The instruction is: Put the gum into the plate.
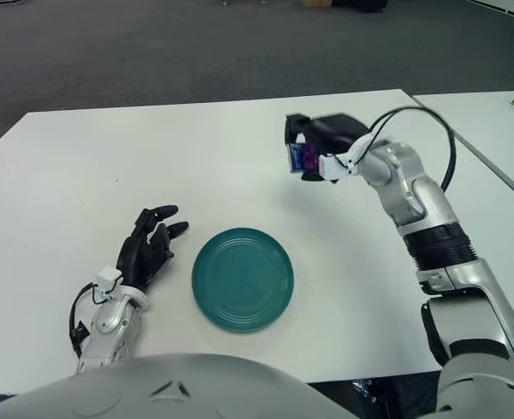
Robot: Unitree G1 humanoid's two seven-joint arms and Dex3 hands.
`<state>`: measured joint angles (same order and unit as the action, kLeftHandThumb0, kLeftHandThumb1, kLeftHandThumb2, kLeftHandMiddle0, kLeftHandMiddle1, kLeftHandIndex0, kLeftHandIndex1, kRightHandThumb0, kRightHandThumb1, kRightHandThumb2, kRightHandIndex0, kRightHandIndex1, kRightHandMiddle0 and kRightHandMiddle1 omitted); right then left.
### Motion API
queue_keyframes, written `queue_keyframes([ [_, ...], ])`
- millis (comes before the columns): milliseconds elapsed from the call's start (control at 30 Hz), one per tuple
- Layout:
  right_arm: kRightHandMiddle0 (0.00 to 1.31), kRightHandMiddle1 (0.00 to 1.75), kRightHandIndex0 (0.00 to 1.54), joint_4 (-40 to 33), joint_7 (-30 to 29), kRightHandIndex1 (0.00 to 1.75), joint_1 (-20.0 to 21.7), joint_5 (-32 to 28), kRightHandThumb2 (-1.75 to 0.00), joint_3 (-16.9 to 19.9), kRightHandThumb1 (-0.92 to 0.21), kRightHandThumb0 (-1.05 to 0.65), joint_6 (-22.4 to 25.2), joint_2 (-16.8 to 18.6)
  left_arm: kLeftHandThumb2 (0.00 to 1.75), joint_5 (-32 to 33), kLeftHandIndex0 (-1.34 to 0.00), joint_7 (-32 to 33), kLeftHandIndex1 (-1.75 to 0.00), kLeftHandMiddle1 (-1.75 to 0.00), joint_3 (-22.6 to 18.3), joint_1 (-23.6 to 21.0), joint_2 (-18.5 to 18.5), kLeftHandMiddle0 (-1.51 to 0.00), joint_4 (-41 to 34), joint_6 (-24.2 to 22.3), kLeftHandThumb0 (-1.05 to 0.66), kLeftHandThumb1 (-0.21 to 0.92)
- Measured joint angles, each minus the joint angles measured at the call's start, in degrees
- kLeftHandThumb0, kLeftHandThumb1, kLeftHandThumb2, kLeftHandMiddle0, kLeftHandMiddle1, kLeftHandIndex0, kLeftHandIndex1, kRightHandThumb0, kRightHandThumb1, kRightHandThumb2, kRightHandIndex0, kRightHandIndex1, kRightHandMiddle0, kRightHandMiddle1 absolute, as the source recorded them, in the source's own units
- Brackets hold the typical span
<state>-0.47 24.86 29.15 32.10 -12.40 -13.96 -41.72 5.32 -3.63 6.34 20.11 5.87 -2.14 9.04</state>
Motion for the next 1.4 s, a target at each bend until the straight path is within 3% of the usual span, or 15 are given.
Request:
queue_keyframes([
  [333, 0.51, 1.75, 1.08, -12.5, 4.7, 1.75, -7.4, -0.8, -1.15, -0.6, -0.45, -0.44, 4.8, 2.4, 0.80, 0.0, -0.27, 0.0, -1.11, -0.88, 0.0, 0.0, -0.1, -0.44, -0.1, 0.0, -0.67, 0.92],
  [500, 0.50, 1.75, 1.09, -18.5, 8.5, 1.75, -10.1, 0.7, -1.13, -3.1, -0.47, -0.43, 8.7, 4.3, 0.80, -0.1, -0.24, 0.0, -1.09, -0.88, 0.1, 0.1, -0.2, -0.44, -0.1, 0.0, -0.70, 0.92],
  [800, 0.48, 1.75, 1.14, -23.0, 13.0, 1.75, -10.4, 4.8, -1.10, -7.7, -0.49, -0.43, 11.0, 6.8, 0.80, -0.2, -0.24, 0.0, -1.09, -0.86, 0.5, 0.3, -0.2, -0.44, -0.1, 0.4, -0.71, 0.92],
  [1133, 0.50, 1.75, 1.07, -24.1, 12.5, 1.75, -12.7, 9.5, -1.13, -13.0, -0.46, -0.44, 9.6, 10.4, 0.80, -1.3, -0.25, 0.3, -1.13, -0.86, 0.8, 0.4, 0.1, -0.44, 0.2, 1.7, -0.71, 0.92],
  [1400, 0.48, 1.75, 1.01, -21.4, 7.5, 1.75, -16.6, 11.6, -1.11, -15.4, -0.48, -0.43, 6.5, 12.9, 0.82, -2.0, -0.28, 1.1, -1.15, -0.87, 1.1, 0.5, 0.5, -0.42, 0.1, 2.4, -0.69, 0.92],
])
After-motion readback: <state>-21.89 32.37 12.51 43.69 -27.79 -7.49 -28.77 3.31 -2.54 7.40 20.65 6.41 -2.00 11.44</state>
